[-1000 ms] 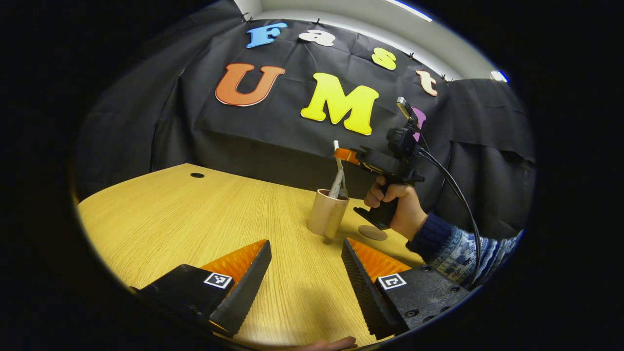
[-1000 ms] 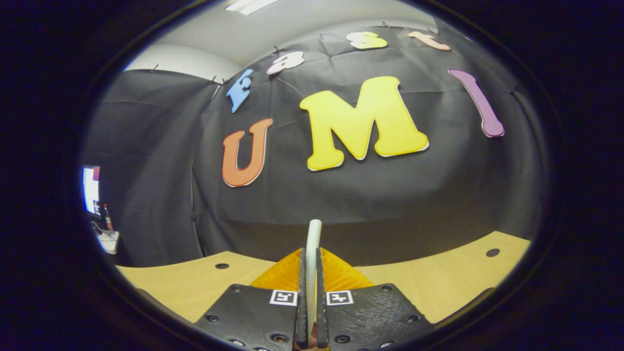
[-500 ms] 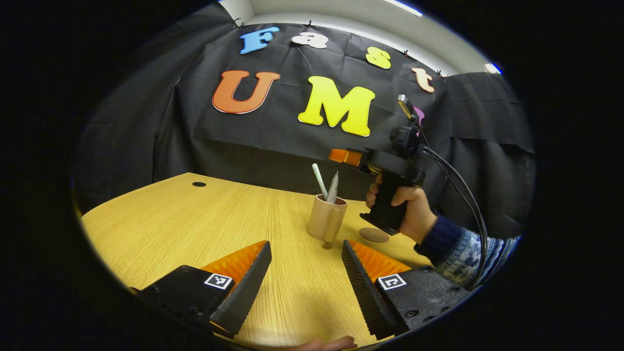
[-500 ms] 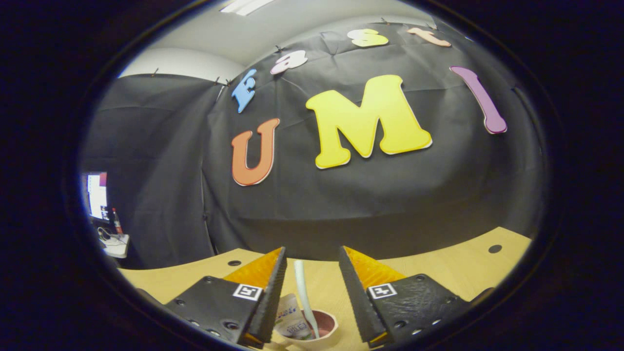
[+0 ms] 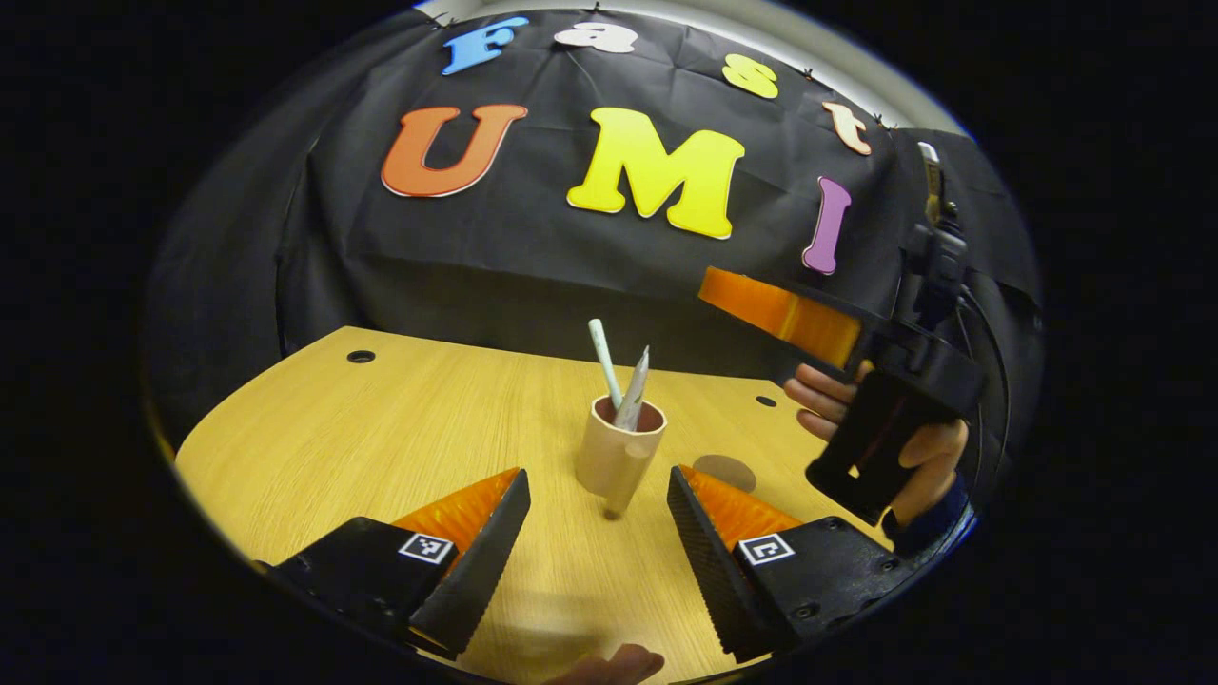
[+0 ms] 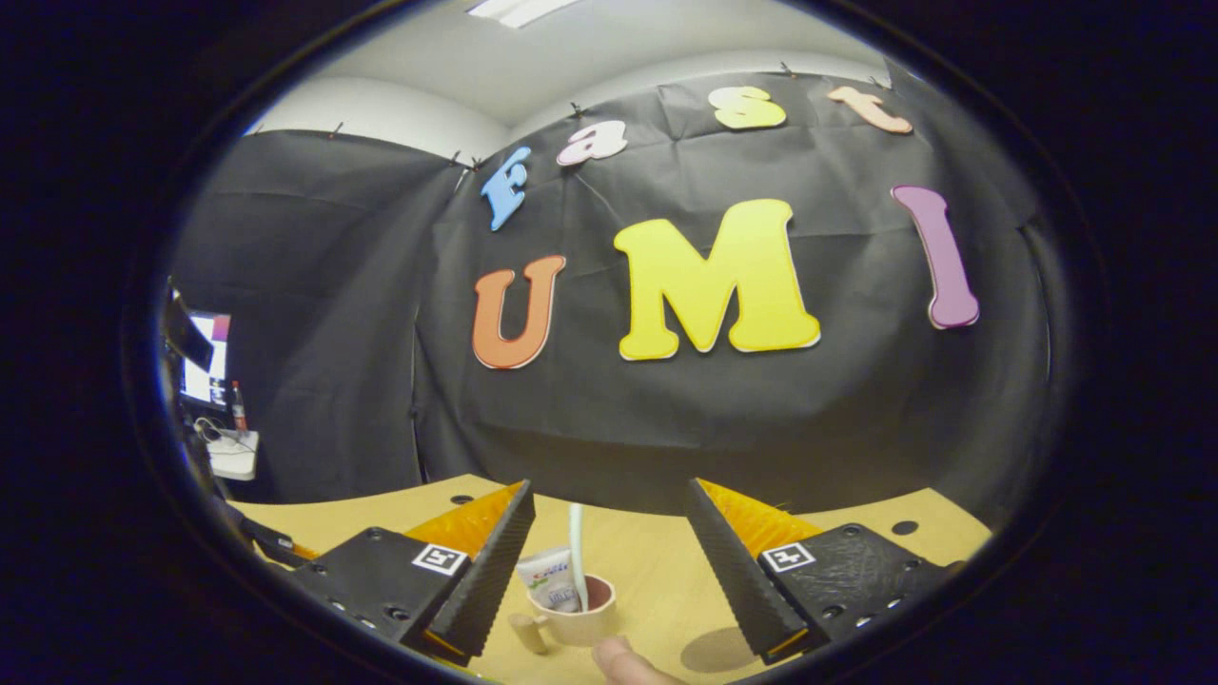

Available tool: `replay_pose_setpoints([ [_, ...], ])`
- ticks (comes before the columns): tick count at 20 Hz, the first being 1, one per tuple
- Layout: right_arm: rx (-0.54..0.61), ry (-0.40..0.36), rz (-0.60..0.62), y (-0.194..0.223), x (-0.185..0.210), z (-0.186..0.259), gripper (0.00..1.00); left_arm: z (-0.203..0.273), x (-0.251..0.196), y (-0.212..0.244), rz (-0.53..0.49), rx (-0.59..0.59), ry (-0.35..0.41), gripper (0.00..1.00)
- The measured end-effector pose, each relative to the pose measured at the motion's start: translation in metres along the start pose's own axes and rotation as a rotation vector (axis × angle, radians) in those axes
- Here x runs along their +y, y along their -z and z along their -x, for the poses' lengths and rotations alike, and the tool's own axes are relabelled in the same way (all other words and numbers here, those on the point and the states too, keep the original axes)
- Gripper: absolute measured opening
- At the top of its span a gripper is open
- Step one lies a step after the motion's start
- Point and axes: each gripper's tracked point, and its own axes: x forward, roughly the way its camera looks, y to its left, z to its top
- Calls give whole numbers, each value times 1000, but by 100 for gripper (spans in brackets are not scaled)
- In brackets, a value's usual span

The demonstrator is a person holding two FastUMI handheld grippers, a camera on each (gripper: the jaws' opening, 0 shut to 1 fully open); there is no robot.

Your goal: Put the toothbrush and toothpaste on the desktop into the cup, then pick up the cup and place it on the coaster on the desktop.

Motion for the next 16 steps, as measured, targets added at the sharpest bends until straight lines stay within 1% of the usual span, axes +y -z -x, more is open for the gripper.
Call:
replay_pose_setpoints([
  [1, -7, 16, 15, -5, -6, 13, 99, -7, -5, -7, -29, 18, 1, 93],
  [2, -12, 33, 36, -8, -13, 25, 96, -15, -10, -14, -59, 36, 2, 93],
  [4, 0, 69, 74, -10, -26, 51, 96, -30, -16, -27, -82, 67, -27, 92],
  [5, 8, 86, 87, -9, -33, 65, 97, -35, -18, -24, -89, 83, -34, 93],
  [8, 24, 125, 106, -7, -54, 105, 96, -64, -17, -29, -117, 180, -73, 92],
  [9, 21, 128, 109, -6, -60, 118, 96, -69, -13, -25, -113, 237, -91, 92],
  [11, 20, 121, 120, -1, -69, 143, 93, -82, -10, -18, -104, 349, -108, 92],
  [13, 20, 135, 126, 3, -83, 161, 94, -92, -2, 3, -52, 475, -122, 92],
  [14, 20, 136, 120, 6, -87, 170, 95, -97, -4, 14, -15, 536, -118, 100],
  [15, 18, 136, 111, 9, -90, 175, 95, -99, -4, 23, 16, 594, -126, 91],
  [16, 20, 139, 104, 12, -95, 179, 95, -103, -4, 32, 14, 640, -134, 92],
])
